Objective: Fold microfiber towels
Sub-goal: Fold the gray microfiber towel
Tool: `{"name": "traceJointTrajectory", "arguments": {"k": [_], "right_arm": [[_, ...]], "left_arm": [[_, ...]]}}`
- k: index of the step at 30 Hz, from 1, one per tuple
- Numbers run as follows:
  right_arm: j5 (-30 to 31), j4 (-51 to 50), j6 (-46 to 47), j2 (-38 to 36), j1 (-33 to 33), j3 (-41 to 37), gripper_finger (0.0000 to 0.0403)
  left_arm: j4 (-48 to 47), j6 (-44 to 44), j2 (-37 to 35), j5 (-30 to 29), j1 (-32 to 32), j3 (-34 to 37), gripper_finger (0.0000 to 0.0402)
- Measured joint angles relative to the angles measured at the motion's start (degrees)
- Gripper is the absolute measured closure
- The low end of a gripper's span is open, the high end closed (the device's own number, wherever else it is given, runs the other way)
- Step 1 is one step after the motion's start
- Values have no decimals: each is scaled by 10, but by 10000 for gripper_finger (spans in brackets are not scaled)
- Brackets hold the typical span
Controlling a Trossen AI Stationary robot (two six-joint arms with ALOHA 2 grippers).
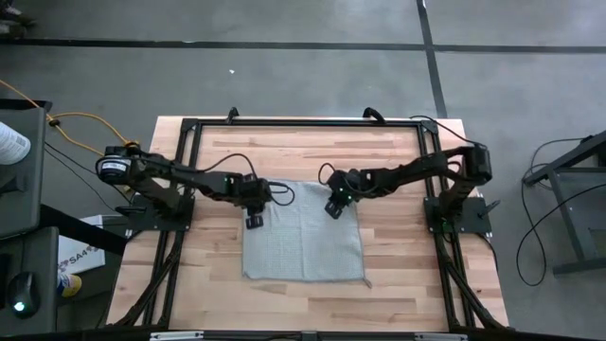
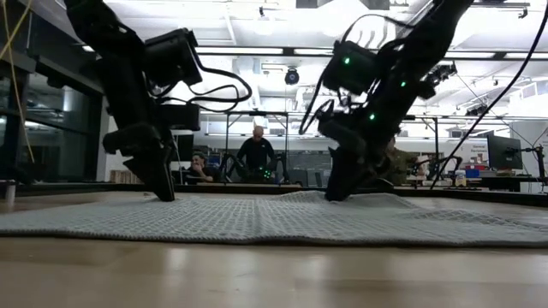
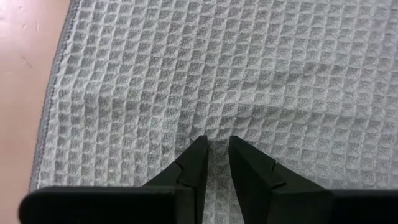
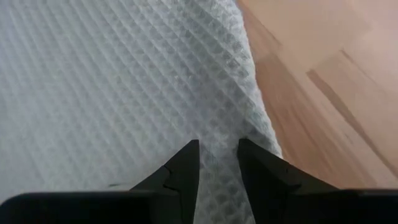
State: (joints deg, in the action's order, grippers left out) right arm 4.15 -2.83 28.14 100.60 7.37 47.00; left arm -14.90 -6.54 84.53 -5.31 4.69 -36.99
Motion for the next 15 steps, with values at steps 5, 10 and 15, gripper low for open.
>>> {"name": "traceJointTrajectory", "arguments": {"k": [5,10,15], "right_arm": [[7,16,-2,25,8,3,295],[48,11,-15,20,14,2,296],[79,-11,-16,18,35,1,296]], "left_arm": [[0,18,0,20,14,0,336],[4,44,0,21,32,0,336],[3,51,0,21,69,0,336]]}}
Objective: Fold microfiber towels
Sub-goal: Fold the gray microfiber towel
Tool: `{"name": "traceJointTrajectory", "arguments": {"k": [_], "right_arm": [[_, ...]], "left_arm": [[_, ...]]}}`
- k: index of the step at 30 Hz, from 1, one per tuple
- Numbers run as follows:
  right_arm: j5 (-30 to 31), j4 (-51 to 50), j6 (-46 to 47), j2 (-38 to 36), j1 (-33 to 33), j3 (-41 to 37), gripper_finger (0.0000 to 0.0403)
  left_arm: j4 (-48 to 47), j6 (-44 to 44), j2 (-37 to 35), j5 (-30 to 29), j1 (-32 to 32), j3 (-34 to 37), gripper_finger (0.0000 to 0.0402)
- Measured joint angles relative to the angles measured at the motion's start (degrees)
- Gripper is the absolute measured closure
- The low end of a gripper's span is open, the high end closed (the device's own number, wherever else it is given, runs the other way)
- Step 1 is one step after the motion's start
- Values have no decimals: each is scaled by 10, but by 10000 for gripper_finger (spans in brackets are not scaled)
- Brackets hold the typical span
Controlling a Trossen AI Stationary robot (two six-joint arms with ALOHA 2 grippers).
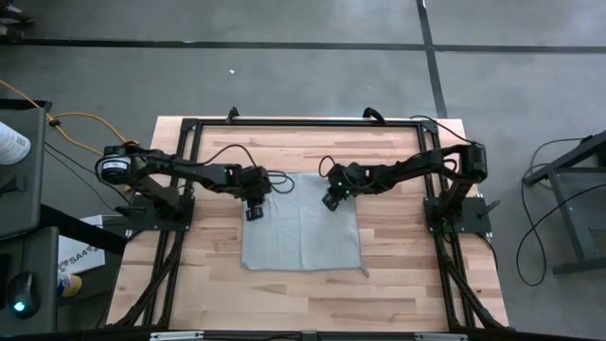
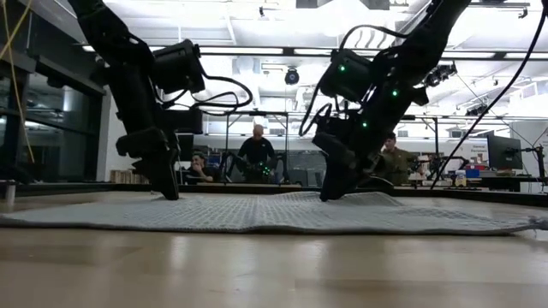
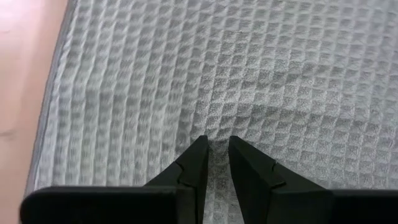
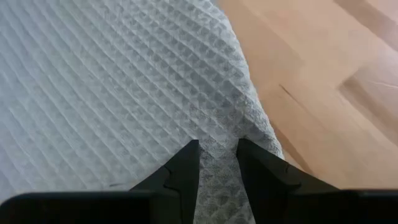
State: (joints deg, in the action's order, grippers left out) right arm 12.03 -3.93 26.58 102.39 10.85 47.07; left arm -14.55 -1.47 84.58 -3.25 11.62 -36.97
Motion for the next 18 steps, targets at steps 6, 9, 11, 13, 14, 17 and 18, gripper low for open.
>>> {"name": "traceJointTrajectory", "arguments": {"k": [6,9,11,13,14,17,18], "right_arm": [[32,-24,1,0,10,0,296],[44,-32,-8,-6,13,0,296],[48,-35,-9,-11,20,-1,296],[50,-40,-10,-16,29,-2,296],[51,-41,-13,-19,34,-2,296],[49,-44,-21,-27,44,-3,296],[46,-44,-24,-28,47,-4,296]], "left_arm": [[13,31,1,28,37,1,336],[13,47,1,32,54,-3,336],[15,56,1,38,64,-5,336],[25,62,2,47,73,-7,336],[32,63,2,54,77,-7,336],[45,63,2,70,85,-7,336],[46,64,2,70,84,-7,336]]}}
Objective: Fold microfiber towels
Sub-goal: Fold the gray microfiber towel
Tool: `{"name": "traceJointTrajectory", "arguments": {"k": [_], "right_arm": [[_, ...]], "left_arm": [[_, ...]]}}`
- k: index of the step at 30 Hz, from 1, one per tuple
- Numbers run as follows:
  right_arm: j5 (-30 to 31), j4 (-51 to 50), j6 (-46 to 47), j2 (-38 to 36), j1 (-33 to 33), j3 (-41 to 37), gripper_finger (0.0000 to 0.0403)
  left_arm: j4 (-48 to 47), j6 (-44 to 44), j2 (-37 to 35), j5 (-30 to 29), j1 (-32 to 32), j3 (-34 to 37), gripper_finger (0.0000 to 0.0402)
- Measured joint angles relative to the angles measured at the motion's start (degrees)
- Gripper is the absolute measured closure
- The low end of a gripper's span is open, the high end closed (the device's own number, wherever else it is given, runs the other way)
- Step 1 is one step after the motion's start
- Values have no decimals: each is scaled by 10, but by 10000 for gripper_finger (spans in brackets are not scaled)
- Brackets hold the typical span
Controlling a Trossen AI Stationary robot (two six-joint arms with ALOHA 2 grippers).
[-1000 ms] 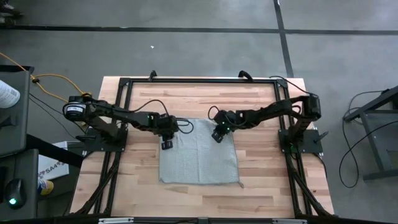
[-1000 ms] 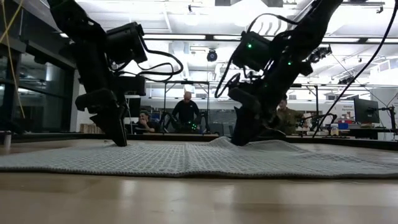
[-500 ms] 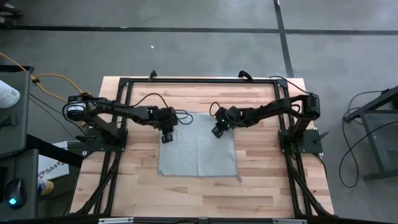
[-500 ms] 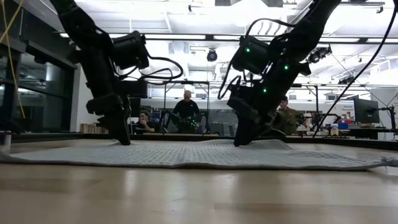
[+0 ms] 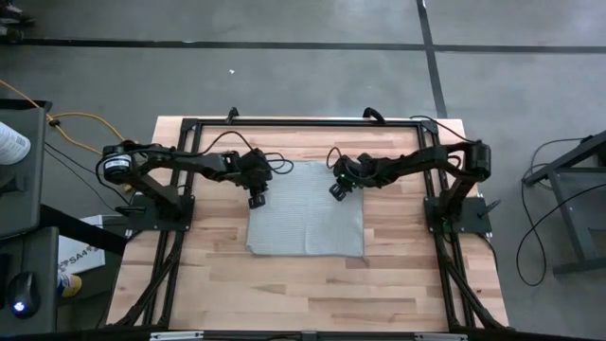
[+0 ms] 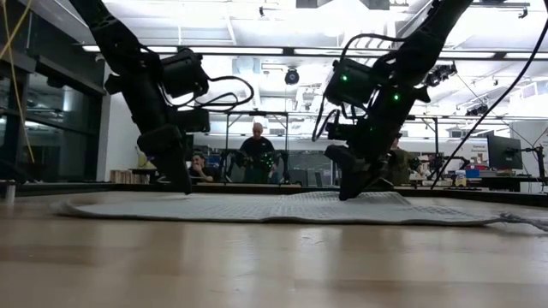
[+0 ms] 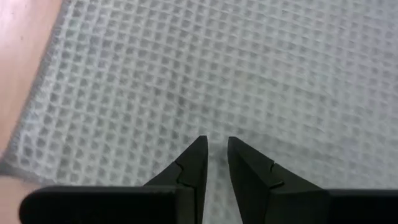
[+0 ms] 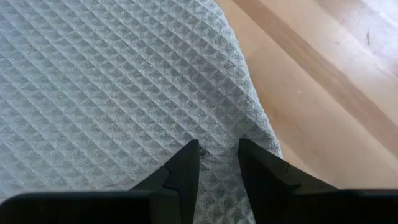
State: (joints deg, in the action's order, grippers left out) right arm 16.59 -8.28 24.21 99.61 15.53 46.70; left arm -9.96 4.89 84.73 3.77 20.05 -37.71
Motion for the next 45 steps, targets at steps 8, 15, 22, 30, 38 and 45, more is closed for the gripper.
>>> {"name": "traceJointTrajectory", "arguments": {"k": [8,15,22,30,38,45], "right_arm": [[-38,51,-32,-1,-7,0,296],[-56,70,-37,-48,-7,2,295],[-88,74,-30,-87,6,4,295],[-119,59,18,-84,21,43,295],[-140,39,68,-83,21,72,295],[-154,20,113,-83,21,73,295]], "left_arm": [[35,8,-3,2,-27,-1,336],[34,9,-55,-3,-72,-1,336],[21,-109,-80,-47,-145,-18,337],[-20,-232,-44,-236,-267,-104,337],[-40,-360,19,-296,-310,-148,337],[-43,-412,97,-299,-310,-186,337]]}}
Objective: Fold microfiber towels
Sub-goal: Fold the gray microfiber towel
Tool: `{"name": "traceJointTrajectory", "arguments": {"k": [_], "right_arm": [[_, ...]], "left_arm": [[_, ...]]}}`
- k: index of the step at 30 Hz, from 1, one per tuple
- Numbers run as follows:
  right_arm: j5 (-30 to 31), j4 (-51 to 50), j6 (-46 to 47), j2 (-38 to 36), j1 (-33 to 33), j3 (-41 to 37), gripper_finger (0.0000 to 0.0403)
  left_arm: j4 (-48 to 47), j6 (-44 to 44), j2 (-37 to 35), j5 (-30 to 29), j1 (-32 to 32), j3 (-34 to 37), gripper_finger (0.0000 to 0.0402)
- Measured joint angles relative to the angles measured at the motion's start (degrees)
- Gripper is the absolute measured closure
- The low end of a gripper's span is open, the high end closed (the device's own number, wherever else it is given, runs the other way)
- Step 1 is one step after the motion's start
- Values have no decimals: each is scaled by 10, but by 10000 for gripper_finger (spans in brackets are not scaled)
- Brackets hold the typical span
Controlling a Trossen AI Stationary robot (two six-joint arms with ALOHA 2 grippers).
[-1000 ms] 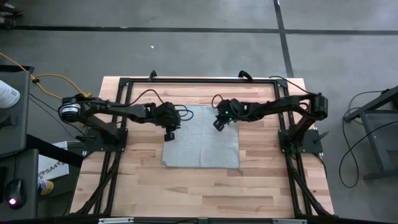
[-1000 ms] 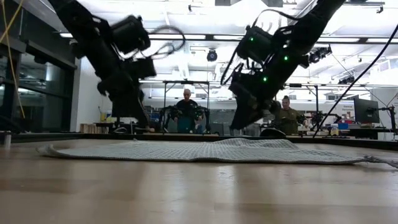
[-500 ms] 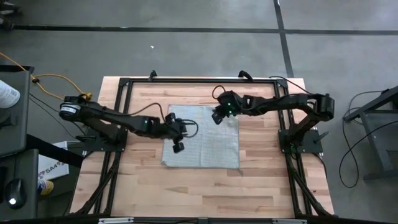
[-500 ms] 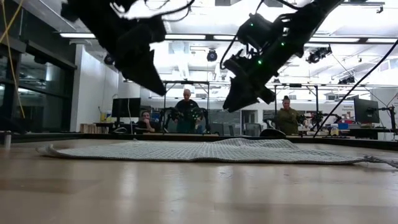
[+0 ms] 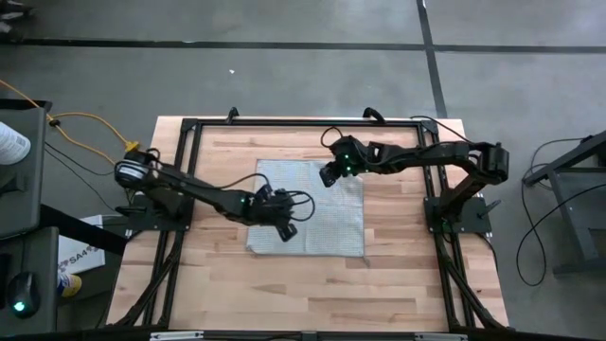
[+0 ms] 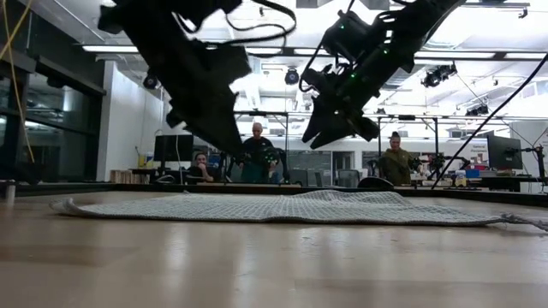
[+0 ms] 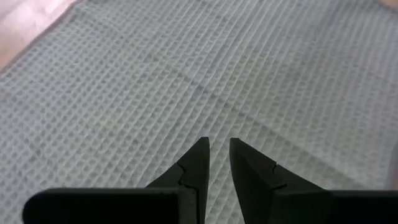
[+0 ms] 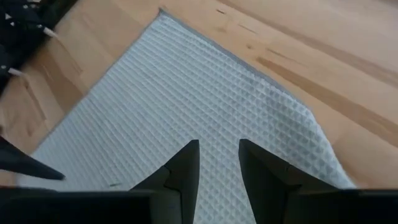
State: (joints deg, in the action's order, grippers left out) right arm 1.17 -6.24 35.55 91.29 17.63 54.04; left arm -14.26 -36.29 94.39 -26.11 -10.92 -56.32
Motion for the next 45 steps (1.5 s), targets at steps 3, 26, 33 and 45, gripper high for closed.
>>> {"name": "traceJointTrajectory", "arguments": {"k": [3,26,33,45], "right_arm": [[-2,3,-17,0,-1,0,295],[50,-53,-588,6,-50,5,297],[66,-78,-595,62,-58,64,323],[32,-106,-400,110,-35,142,332]], "left_arm": [[1,22,25,11,-4,-24,337],[-34,540,53,238,-19,-58,337],[-19,514,53,229,-18,-61,337],[15,337,53,206,-19,-79,337]]}}
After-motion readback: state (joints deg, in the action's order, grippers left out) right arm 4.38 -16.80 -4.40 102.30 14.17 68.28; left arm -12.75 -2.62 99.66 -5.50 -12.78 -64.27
